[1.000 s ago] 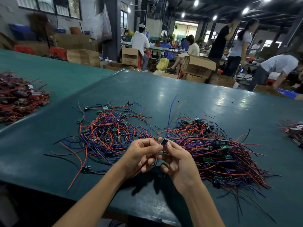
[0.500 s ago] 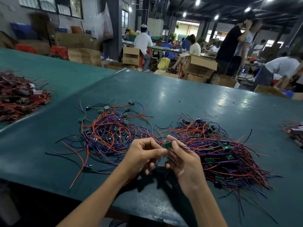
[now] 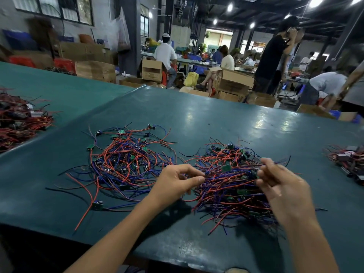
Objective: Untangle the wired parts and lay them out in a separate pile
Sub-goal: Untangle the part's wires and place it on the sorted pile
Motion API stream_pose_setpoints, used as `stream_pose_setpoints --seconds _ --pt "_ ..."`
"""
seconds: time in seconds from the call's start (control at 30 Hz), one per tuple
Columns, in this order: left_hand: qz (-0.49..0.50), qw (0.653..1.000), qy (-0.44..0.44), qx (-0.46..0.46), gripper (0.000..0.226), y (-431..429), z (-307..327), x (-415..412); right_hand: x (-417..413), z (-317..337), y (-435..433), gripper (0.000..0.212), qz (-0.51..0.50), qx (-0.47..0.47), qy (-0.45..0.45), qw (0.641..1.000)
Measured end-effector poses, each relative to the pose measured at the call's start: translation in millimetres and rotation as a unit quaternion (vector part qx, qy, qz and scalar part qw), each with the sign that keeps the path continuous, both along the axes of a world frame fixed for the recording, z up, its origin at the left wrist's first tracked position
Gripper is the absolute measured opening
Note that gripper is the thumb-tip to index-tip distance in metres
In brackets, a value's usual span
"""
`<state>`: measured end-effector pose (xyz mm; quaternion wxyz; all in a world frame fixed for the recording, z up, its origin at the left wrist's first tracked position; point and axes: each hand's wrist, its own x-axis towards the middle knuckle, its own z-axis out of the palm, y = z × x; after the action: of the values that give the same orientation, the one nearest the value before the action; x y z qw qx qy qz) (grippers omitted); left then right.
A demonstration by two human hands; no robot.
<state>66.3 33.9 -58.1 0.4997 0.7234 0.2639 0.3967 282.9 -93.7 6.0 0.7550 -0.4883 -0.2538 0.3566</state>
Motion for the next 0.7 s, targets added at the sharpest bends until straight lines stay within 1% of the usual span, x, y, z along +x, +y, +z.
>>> stream_pose_setpoints --seconds 0.07,0.17,0.23,0.33,0.4,0.47,0.53,0.6,0.7 --pt "0.015 0.999 0.010 0.051 0.007 1 10 14 22 3 -4 0.016 -0.025 -0.004 0.015 1.000" --pt "0.045 0.989 0.018 0.143 0.011 -1 23 39 52 2 -6 0.014 -0.074 -0.017 0.059 0.995" --pt "0.060 0.983 0.026 0.173 0.012 -3 24 55 67 -2 -4 0.012 -0.120 -0.019 0.099 0.988" --pt "0.072 0.986 0.059 0.137 0.011 -6 15 69 79 -11 -1 0.011 -0.167 -0.016 0.161 0.973" --pt "0.078 0.989 0.075 0.105 0.010 -9 6 70 82 -15 -2 0.009 -0.172 -0.001 0.199 0.965" --pt "0.092 0.988 0.079 0.094 0.010 -10 1 64 79 -15 -3 0.009 -0.174 0.022 0.220 0.960" --pt "0.104 0.989 0.072 0.077 0.011 -8 1 55 76 -12 -4 0.020 -0.182 0.034 0.231 0.955" --pt "0.101 0.990 0.068 0.064 0.011 -3 4 45 70 -7 -3 0.025 -0.190 0.038 0.232 0.953" --pt "0.122 0.985 0.088 0.083 0.011 5 11 30 55 0 3 0.028 -0.233 0.036 0.194 0.952"
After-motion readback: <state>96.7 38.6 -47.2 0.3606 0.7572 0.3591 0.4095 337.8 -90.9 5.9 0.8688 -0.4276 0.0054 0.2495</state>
